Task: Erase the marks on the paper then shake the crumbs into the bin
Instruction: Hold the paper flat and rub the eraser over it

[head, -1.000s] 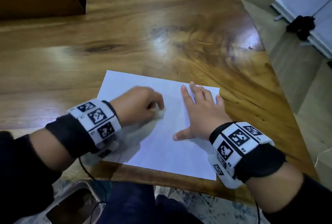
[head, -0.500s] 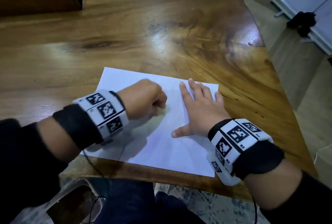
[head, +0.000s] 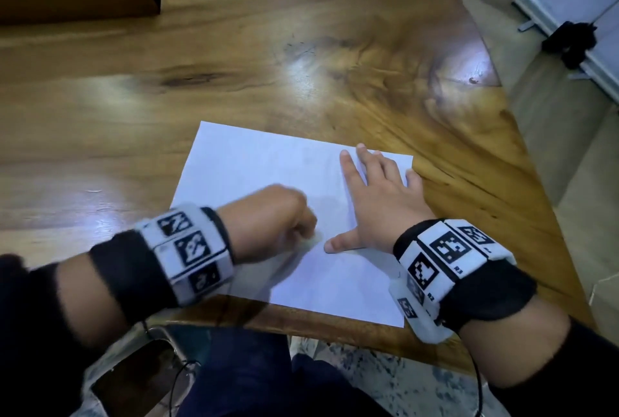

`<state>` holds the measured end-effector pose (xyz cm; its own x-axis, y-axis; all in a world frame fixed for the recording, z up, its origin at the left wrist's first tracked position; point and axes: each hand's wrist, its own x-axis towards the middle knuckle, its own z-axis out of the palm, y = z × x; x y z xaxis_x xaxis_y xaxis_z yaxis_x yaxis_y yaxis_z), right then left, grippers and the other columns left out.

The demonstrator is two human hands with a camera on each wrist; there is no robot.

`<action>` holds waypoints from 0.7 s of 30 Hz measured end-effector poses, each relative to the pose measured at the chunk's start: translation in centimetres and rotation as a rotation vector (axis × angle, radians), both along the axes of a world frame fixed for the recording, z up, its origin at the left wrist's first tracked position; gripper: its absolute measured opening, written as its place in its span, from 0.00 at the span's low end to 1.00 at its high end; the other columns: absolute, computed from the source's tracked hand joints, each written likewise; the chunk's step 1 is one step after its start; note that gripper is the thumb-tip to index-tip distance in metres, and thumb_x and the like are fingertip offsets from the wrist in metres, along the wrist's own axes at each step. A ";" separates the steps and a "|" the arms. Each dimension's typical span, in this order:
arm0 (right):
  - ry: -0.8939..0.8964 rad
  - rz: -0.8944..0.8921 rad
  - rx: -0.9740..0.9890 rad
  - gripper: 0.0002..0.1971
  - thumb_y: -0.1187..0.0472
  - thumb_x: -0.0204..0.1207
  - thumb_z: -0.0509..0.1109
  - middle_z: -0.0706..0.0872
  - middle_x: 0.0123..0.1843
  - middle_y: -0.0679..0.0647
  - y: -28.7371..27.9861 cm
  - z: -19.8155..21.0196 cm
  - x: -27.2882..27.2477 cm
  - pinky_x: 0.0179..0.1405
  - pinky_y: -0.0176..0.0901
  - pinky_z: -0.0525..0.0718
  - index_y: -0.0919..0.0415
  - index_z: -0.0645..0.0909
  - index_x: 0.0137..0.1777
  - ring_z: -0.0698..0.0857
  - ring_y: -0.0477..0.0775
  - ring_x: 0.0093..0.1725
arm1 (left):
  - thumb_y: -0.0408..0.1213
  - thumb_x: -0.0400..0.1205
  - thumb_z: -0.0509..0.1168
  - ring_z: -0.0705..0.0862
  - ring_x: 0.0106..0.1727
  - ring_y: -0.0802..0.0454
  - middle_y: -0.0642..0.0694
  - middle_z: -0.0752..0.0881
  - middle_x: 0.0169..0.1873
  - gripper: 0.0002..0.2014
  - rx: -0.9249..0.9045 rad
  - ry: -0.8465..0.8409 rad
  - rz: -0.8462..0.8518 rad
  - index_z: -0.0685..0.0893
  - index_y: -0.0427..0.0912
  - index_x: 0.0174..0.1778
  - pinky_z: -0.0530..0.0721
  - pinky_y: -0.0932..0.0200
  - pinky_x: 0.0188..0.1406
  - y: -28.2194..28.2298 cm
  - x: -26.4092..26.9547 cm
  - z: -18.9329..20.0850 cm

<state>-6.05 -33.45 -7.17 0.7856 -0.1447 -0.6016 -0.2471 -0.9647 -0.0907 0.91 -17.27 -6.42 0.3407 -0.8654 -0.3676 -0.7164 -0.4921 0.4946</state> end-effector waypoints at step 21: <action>-0.001 0.011 0.060 0.70 0.29 0.58 0.75 0.21 0.81 0.49 -0.3 0.0 -0.6 0.80 0.65 0.36 0.55 0.25 0.81 0.26 0.50 0.81 | 0.36 0.75 0.67 0.80 0.48 0.50 0.47 0.83 0.44 0.05 -0.161 0.033 0.223 0.85 0.45 0.44 0.77 0.58 0.49 1.8 0.2 -0.8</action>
<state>-6.68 -33.71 -7.18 0.7873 -0.0999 -0.6084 -0.2366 -0.9602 -0.1486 1.16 -15.50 -7.19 0.5193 -0.8185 -0.2457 -0.5811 -0.5491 0.6007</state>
